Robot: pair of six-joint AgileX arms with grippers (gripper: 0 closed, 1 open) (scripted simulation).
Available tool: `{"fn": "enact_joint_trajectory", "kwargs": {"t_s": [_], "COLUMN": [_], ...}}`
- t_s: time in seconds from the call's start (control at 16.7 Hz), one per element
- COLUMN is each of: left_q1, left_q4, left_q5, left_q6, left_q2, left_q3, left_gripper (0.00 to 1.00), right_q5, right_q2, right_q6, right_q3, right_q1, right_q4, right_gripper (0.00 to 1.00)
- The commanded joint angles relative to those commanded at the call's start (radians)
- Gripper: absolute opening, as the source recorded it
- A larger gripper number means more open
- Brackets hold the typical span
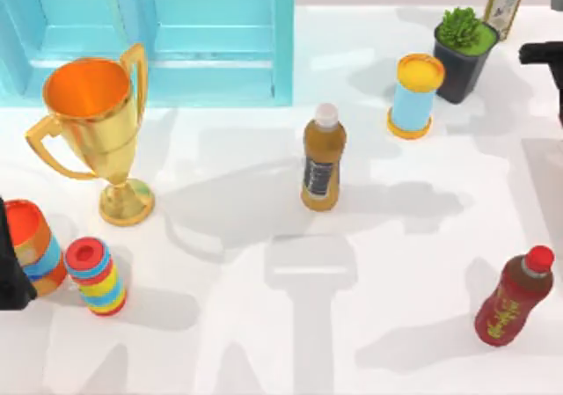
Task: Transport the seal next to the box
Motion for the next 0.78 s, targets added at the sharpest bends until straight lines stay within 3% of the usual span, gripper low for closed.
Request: {"fn": "enact_joint_trajectory", "kwargs": {"t_s": [0.42, 0.72, 0.78], "left_q1": [0.000, 0.000, 0.000], "left_q4": [0.000, 0.000, 0.000], "left_q5": [0.000, 0.000, 0.000], "left_q6": [0.000, 0.000, 0.000], "left_q2": [0.000, 0.000, 0.000], "left_q3": [0.000, 0.000, 0.000], "left_gripper": [1.00, 1.00, 1.00], "right_q5": [-0.003, -0.003, -0.003], "right_q2": [0.003, 0.008, 0.008], "right_q6": [0.000, -0.001, -0.001], "right_q3": [-0.198, -0.215, -0.215], "right_q1": [0.001, 0.001, 0.001], "right_q4": [0.199, 0.217, 0.217], "right_gripper": [0.00, 0.00, 0.08]}}
